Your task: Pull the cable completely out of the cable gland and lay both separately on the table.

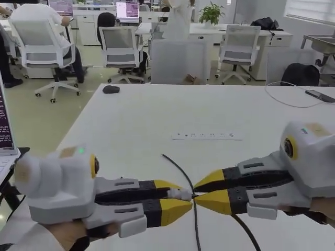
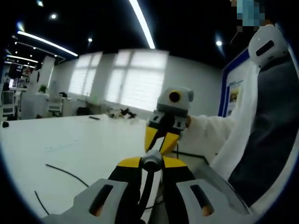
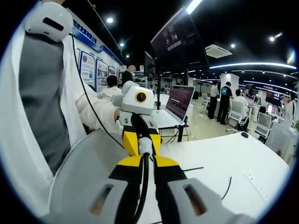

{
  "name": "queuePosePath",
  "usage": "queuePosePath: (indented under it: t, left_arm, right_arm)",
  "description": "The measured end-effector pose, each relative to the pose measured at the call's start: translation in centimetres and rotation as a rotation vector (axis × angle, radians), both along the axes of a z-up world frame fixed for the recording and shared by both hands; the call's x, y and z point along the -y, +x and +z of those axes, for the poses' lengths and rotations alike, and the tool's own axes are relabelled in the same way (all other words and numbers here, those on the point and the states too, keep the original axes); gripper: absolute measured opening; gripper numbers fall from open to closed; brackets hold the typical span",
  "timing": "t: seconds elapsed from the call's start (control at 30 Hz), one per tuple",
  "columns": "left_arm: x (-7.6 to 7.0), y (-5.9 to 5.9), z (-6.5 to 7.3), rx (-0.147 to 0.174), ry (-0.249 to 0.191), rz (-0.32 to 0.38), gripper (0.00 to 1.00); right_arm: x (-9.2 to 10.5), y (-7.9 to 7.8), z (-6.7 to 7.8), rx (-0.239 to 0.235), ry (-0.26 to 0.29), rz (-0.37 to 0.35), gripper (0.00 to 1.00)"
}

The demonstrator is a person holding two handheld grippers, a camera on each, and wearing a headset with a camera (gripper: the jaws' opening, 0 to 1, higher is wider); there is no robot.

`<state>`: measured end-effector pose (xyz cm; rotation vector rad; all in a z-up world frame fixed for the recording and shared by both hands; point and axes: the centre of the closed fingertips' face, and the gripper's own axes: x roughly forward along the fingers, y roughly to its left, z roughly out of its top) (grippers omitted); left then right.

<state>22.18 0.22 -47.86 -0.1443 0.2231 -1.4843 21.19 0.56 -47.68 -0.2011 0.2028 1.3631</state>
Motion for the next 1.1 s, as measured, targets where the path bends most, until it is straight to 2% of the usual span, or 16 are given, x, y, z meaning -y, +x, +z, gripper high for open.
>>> queuePosePath:
  t: [0.07, 0.3, 0.77, 1.1]
  left_arm:
    - [-0.1, 0.2, 0.0, 0.000, 0.003, 0.008, 0.16]
    - [-0.2, 0.3, 0.0, -0.004, 0.003, 0.019, 0.16]
    - [0.6, 0.1, 0.0, -0.004, -0.002, -0.004, 0.16]
    - [-0.8, 0.4, 0.4, 0.012, 0.001, 0.036, 0.16]
  right_arm:
    - [-0.2, -0.2, 0.0, -0.011, 0.010, 0.013, 0.04]
    - [-0.1, 0.1, 0.1, -0.003, 0.018, 0.010, 0.03]
    - [0.8, 0.0, 0.1, 0.011, 0.016, -0.011, 0.03]
    - [0.8, 0.3, -0.1, 0.009, 0.001, -0.007, 0.03]
